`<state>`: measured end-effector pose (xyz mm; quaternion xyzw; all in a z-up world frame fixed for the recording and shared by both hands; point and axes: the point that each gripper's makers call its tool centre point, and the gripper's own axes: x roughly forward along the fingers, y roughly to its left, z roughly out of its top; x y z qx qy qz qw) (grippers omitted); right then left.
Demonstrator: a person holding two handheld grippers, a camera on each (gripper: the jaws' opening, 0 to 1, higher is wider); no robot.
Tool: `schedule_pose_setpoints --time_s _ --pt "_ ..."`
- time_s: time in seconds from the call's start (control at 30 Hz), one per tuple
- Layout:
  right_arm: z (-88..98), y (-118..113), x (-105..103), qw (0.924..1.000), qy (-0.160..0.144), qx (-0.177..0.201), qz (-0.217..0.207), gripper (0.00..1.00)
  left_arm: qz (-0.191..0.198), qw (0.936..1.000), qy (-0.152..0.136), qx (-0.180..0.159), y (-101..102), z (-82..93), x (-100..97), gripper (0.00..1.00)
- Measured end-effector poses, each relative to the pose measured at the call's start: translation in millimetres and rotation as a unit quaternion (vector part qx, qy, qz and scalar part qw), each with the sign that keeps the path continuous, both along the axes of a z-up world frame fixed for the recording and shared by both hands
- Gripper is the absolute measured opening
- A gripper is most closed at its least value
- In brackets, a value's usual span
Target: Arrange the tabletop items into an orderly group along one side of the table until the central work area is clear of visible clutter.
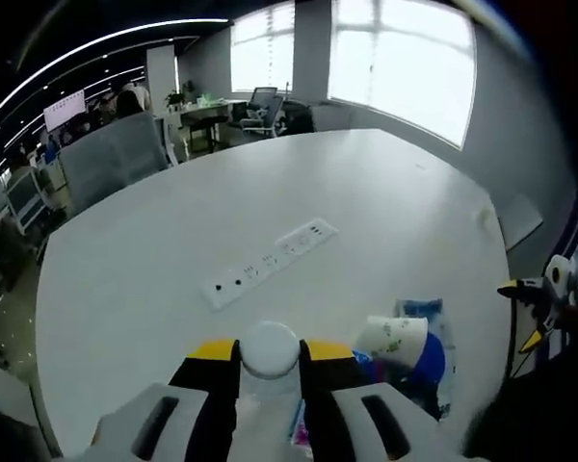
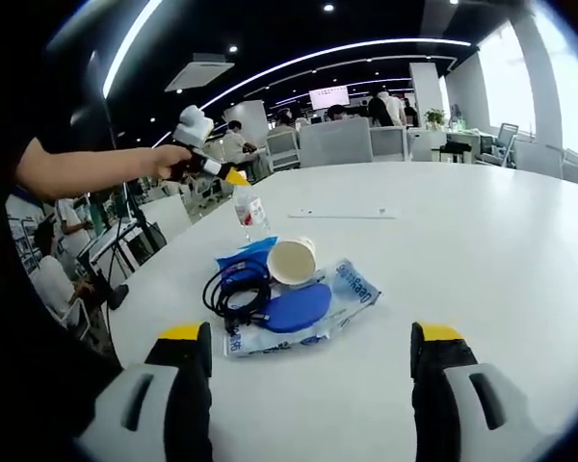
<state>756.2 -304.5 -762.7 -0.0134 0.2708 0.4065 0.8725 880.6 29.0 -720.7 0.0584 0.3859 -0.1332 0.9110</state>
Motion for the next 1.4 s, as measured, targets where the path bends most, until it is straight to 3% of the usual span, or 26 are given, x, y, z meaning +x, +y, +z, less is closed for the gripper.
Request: schedule_pose_setpoints --time_s 0.07,0.2,0.37,0.53,0.63,0.8,0.97,1.07,1.23,1.3,1.4 --pt "0.1 1.2 -0.9 1.0000 -0.001 -0.001 0.003 0.81 0.011 0.9998 -0.010 -0.014 0.1 6.0 -0.6 0.26" --pt "2.1 4.1 -1.3 1.0000 -0.001 0.003 0.001 0.82 0.051 0.9955 -0.056 -0.056 2.3 32.4 -0.9 0.32" --pt "15.7 8.9 3.5 0.9997 -0.011 0.020 -0.008 0.82 0.050 0.9945 -0.070 -0.060 -0.6 50.9 -17.6 0.40" --pt "22.0 15.7 7.0 0.9995 -0.026 0.011 0.013 0.84 0.044 0.9923 -0.085 -0.079 -16.7 60.3 -43.1 0.42" --pt "26.6 17.2 11.3 0.9993 -0.033 0.011 0.017 0.85 0.042 0.9904 -0.087 -0.098 -26.2 58.9 -57.5 0.45" --pt "32.3 19.3 19.7 0.9987 -0.044 0.012 0.021 0.85 0.032 0.9911 -0.086 -0.096 -37.1 48.8 -79.8 0.53" --pt "37.8 21.4 28.0 0.9978 -0.060 0.011 0.027 0.86 0.034 0.9887 -0.106 -0.101 -48.2 41.6 -102.7 0.62" --pt "42.8 25.7 32.8 0.9966 -0.072 0.013 0.038 0.86 0.033 0.9887 -0.102 -0.105 -53.3 32.7 -115.4 0.63" --pt "48.0 31.2 40.2 0.9951 -0.085 0.011 0.050 0.85 0.040 0.9861 -0.127 -0.099 -55.3 35.1 -127.5 0.66" --pt "54.9 36.8 43.1 0.9927 -0.103 0.016 0.061 0.84 0.044 0.9857 -0.151 -0.061 -53.8 41.1 -135.1 0.68" --pt "57.4 40.3 45.9 0.9926 -0.103 0.017 0.063 0.84 0.047 0.9862 -0.147 -0.061 -61.6 41.4 -146.7 0.74"
